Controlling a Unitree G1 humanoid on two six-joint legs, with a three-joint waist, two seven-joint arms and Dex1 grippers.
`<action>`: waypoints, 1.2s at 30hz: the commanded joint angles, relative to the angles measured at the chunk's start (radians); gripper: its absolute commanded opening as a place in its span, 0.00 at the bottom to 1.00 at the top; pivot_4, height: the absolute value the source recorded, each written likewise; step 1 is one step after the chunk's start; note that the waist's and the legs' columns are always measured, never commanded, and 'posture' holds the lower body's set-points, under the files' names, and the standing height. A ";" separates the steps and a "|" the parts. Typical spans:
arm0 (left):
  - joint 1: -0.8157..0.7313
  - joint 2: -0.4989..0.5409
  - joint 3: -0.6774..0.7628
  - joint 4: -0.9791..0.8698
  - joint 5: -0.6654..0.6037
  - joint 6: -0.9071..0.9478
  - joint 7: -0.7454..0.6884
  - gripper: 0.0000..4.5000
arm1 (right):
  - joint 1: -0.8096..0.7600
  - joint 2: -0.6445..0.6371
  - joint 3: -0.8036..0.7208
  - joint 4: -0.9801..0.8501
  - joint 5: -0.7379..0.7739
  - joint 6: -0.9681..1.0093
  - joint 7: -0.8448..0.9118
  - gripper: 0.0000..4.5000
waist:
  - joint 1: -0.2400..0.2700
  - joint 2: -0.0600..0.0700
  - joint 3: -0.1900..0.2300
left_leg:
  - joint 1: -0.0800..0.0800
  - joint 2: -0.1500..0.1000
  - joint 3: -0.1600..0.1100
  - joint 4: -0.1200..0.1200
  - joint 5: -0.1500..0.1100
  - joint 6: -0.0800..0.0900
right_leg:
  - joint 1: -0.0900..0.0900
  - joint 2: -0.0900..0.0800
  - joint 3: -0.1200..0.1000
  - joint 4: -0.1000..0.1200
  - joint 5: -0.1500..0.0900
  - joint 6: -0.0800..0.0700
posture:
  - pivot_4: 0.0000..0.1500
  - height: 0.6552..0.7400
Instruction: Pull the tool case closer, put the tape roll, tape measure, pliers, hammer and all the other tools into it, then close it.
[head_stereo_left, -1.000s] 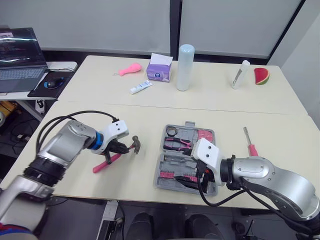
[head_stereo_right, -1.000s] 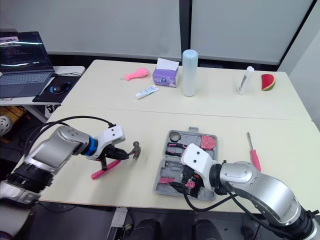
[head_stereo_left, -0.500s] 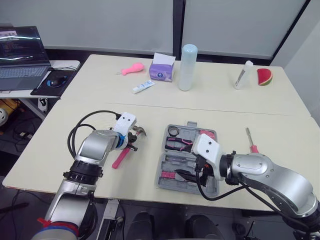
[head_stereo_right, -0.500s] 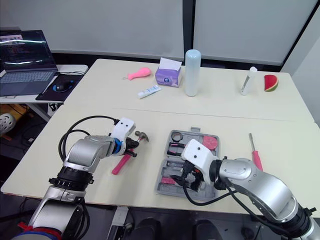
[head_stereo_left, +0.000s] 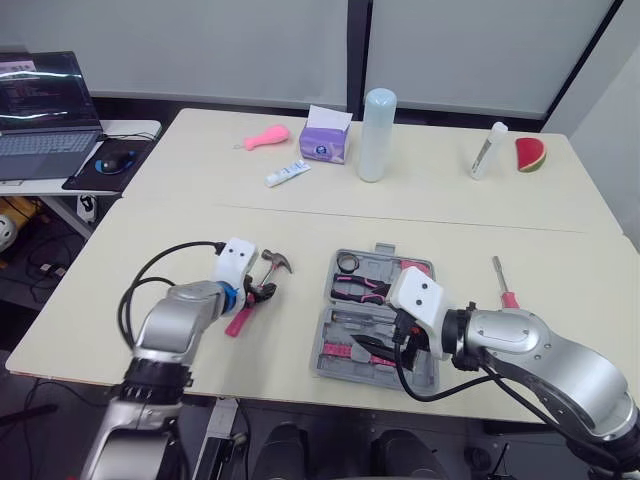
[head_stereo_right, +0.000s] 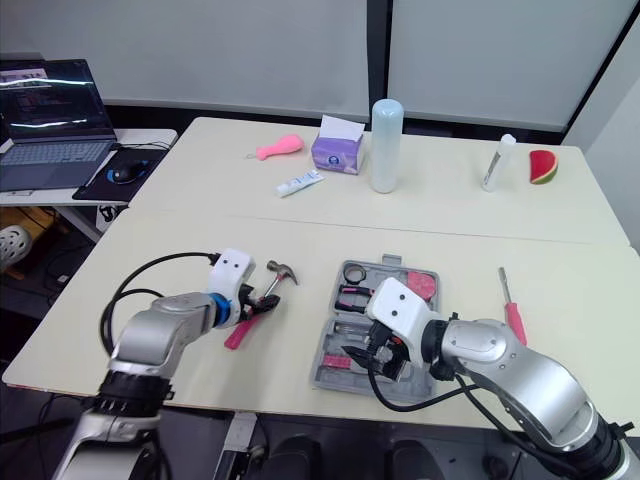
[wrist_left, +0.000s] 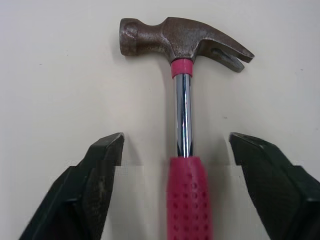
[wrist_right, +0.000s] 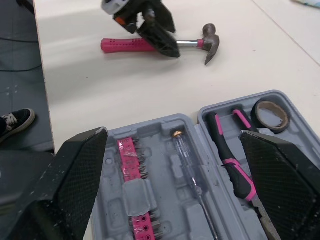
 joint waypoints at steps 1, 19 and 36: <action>0.013 0.012 0.066 -0.014 -0.055 -0.145 -0.076 0.99 | 0.018 0.010 -0.031 -0.039 -0.031 -0.058 -0.019 1.00 | 0.003 0.000 0.000 | 0.000 0.000 0.000 0.000 0.000 0.000 | 0.000 0.000 0.000 0.000 0.000 0.000 | 1.00 0.72; -0.064 -0.073 -0.062 0.306 0.064 -0.320 -0.037 0.90 | 0.013 0.062 0.002 -0.019 -0.085 -0.072 -0.028 1.00 | 0.002 0.000 0.000 | 0.000 -0.001 0.001 0.000 0.000 0.000 | 0.000 0.000 0.000 0.000 0.000 0.000 | 1.00 0.72; -0.047 -0.055 -0.049 0.330 0.072 -0.415 -0.099 0.03 | 0.018 0.074 -0.022 -0.046 -0.087 -0.031 -0.041 1.00 | 0.000 0.002 -0.002 | 0.001 -0.001 0.001 0.000 0.000 0.000 | 0.001 -0.001 0.000 -0.001 0.000 0.000 | 1.00 0.72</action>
